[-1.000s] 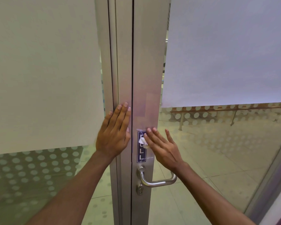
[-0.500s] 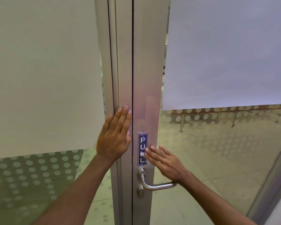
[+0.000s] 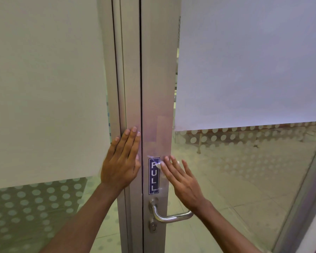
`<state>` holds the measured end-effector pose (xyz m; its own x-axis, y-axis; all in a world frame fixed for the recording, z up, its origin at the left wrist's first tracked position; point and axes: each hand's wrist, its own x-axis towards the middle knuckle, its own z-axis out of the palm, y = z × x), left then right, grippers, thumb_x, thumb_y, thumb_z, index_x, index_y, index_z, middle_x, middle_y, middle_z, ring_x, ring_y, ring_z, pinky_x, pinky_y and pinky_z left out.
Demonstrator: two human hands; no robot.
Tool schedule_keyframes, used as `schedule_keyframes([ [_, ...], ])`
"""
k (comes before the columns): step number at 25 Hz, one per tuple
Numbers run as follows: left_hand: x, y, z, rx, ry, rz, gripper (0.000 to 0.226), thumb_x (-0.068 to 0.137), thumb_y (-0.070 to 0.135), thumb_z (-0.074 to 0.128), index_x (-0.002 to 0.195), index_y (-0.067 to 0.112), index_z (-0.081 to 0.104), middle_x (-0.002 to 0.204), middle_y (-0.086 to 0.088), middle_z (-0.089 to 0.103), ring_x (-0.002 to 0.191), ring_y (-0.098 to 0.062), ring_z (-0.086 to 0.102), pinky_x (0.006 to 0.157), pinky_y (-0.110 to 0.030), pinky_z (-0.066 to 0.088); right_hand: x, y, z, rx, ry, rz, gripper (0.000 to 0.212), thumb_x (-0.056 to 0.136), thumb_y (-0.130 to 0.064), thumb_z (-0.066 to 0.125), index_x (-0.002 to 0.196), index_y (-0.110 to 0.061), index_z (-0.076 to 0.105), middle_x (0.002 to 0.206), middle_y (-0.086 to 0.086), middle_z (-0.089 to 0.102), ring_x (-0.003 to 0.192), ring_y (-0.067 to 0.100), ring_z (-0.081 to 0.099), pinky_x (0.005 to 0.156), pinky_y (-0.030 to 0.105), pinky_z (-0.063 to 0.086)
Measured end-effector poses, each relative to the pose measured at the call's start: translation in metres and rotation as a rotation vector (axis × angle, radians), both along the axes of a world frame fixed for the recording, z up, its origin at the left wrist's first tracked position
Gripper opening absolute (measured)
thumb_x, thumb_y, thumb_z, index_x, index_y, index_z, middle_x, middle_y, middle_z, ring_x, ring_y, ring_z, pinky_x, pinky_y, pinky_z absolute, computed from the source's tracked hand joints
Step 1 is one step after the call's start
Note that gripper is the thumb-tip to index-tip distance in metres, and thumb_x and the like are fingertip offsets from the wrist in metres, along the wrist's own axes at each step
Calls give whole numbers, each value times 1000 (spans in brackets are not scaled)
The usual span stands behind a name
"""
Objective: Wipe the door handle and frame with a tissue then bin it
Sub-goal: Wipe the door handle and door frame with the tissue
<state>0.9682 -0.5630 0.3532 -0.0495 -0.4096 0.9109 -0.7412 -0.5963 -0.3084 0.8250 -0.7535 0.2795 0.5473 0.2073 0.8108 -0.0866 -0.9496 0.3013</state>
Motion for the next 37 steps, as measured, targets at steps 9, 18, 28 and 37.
schedule_keyframes([
  [9, 0, 0, 0, 4, 4, 7, 61, 101, 27, 21, 157, 7, 11, 166, -9, 3, 153, -23, 8, 126, -38, 5, 1, 42, 0, 532, -169, 84, 32, 91, -20, 65, 123, -11, 66, 113, -8, 63, 109, -5, 50, 95, 13, 48],
  [18, -1, 0, 0, -3, 1, 11, 60, 101, 28, 22, 156, 6, 12, 164, -11, 10, 153, -23, 9, 125, -38, 6, -6, 60, -44, 723, -205, 114, 42, 71, 6, 80, 109, -8, 72, 101, 5, 72, 92, 12, 68, 76, 27, 60],
  [28, 0, 0, -1, 2, 15, 6, 61, 101, 29, 20, 157, 7, 9, 164, -10, 9, 152, -24, 11, 125, -38, 6, -5, 62, -44, 739, -225, 106, 23, 81, -11, 75, 104, -12, 73, 101, 3, 69, 94, 9, 63, 74, 32, 62],
  [37, 0, 0, 0, 7, 11, 10, 61, 100, 28, 21, 157, 7, 10, 165, -10, 5, 152, -25, 12, 125, -38, 5, 22, 51, 46, 512, -433, 204, 31, 79, -4, 74, 111, -2, 72, 117, 14, 68, 114, 19, 56, 102, 19, 44],
])
